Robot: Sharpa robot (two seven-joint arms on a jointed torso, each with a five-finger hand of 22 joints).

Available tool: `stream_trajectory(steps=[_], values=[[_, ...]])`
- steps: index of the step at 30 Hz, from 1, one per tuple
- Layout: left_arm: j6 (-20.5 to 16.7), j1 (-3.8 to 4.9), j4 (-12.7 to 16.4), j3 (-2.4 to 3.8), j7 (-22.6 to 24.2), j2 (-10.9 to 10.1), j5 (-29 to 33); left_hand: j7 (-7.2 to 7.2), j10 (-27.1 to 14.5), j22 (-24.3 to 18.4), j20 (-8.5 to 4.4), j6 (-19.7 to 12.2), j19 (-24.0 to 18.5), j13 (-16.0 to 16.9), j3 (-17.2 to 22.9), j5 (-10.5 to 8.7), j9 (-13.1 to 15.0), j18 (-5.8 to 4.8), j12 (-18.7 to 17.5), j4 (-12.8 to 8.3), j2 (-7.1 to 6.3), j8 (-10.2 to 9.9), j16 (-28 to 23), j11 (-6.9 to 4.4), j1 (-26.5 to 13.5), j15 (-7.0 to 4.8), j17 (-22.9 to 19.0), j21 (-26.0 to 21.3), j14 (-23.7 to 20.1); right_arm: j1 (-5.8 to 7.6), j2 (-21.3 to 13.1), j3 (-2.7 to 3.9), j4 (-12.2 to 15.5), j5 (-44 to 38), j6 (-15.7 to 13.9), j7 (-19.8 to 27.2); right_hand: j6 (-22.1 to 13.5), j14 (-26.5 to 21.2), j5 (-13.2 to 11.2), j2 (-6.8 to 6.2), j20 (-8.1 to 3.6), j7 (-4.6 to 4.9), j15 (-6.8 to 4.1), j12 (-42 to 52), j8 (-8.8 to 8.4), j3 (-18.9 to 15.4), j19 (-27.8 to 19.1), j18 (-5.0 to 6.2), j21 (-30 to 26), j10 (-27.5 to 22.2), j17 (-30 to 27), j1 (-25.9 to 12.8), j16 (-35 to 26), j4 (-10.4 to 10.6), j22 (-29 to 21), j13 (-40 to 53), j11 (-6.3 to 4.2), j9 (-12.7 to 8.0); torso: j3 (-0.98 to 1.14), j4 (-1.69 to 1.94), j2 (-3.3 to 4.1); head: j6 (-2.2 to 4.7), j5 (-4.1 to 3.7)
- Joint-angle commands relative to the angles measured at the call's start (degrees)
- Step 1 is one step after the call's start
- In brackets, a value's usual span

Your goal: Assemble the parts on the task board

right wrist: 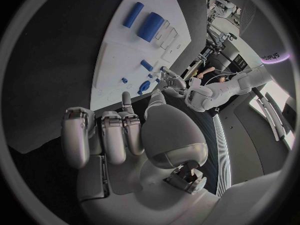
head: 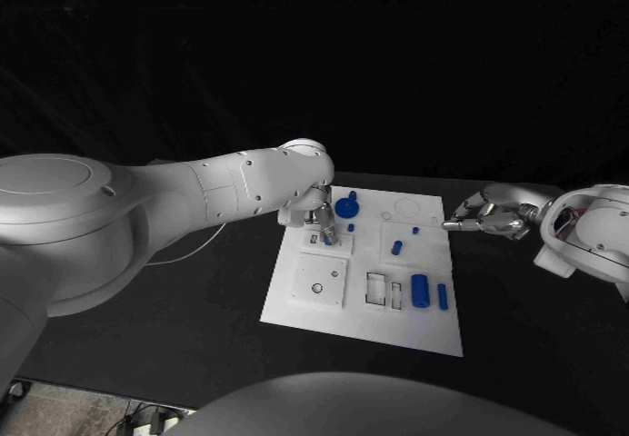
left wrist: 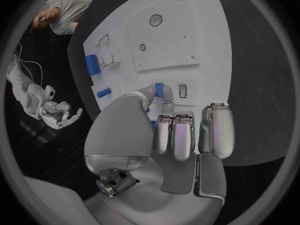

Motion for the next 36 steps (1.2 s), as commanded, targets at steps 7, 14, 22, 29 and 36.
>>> stream_trajectory(steps=[7,14,22,29,36], values=[[0.63,-0.22,-0.4,-0.16,-4.84,0.19,-0.54,-0.52,5.94,11.06,0.76,-0.83,2.21,15.1,6.78,1.25,0.29,1.21,0.17,-8.49,1.62,-0.73,0.14,0.77,0.34,0.74,15.1,-1.17,6.13,-0.03,0.02,-0.01,0.04,-0.06,1.06,-0.09,0.08,5.97,0.22,0.05,0.04,0.05,-0.06,-0.37,-0.39,-0.01,-0.49,1.07,-0.2,5.98,15.07,0.44,0.2,-0.12,11.89,14.95,-0.31,-0.09,0.0,0.0,-0.01,-0.01,0.03],[-0.49,-0.28,-0.55,-0.38,-4.58,0.24,-0.73,0.19,5.94,10.87,1.31,-3.9,1.77,15.1,4.42,2.29,0.73,1.38,0.17,-8.28,2.13,-1.4,0.14,1.43,0.55,1.31,15.1,-2.03,6.13,-0.03,-0.03,-0.01,0.06,-0.05,1.24,-0.15,0.08,5.97,0.22,0.05,0.04,0.05,-0.06,-0.37,-0.39,-0.01,-0.49,1.07,-0.2,5.98,15.07,0.44,0.2,-0.12,11.89,14.95,-0.31,-0.09,-0.02,-0.01,0.02,-0.01,0.06],[-1.77,-0.33,-0.6,-0.44,-4.35,0.26,-1.49,0.33,5.94,10.81,1.52,-6.73,1.55,15.1,0.05,0.45,0.35,1.53,0.17,-6.16,2.84,-2.5,0.14,1.33,-0.23,1.32,15.1,-2.64,6.13,-0.03,0.06,-0.01,-0.05,-0.04,1.45,-0.15,0.1,5.97,0.19,0.07,0.04,0.05,-0.07,-0.37,-0.4,-0.03,-0.49,1.07,-0.22,5.98,15.07,0.42,0.2,-0.09,11.89,14.95,-0.31,-0.09,-0.01,0.0,-0.01,-0.01,0.18],[-2.6,-0.34,-0.73,-0.45,-3.99,0.25,-1.83,0.51,5.94,10.84,1.54,-7.57,1.54,15.1,-3.23,-1.72,-0.06,1.55,0.17,-4.86,3.27,-2.8,0.14,1.43,-0.31,1.36,15.1,-2.86,6.13,-0.04,0.23,-0.01,-0.25,0.04,1.58,-0.07,0.12,5.97,0.16,0.08,0.03,0.05,-0.07,-0.37,-0.41,-0.04,-0.52,1.08,-0.25,5.98,15.07,0.41,0.2,-0.06,11.88,14.95,-0.32,-0.09,0.0,-0.02,0.02,-0.01,0.19],[-3.23,-0.36,-1.11,-0.44,-3.91,0.39,-1.9,0.59,5.94,10.89,1.59,-7.17,1.57,15.1,-4.86,-1.93,-0.21,1.55,0.17,-4.13,3.23,-2.58,0.14,1.65,-0.53,1.51,15.1,-2.89,6.13,-0.04,0.21,-0.01,-0.25,0.07,1.63,-0.05,0.12,5.97,0.16,0.08,0.03,0.05,-0.07,-0.37,-0.41,-0.04,-0.52,1.08,-0.25,5.98,15.07,0.41,0.2,-0.06,11.88,14.95,-0.32,-0.09,0.0,-0.03,0.0,-0.01,0.17]])
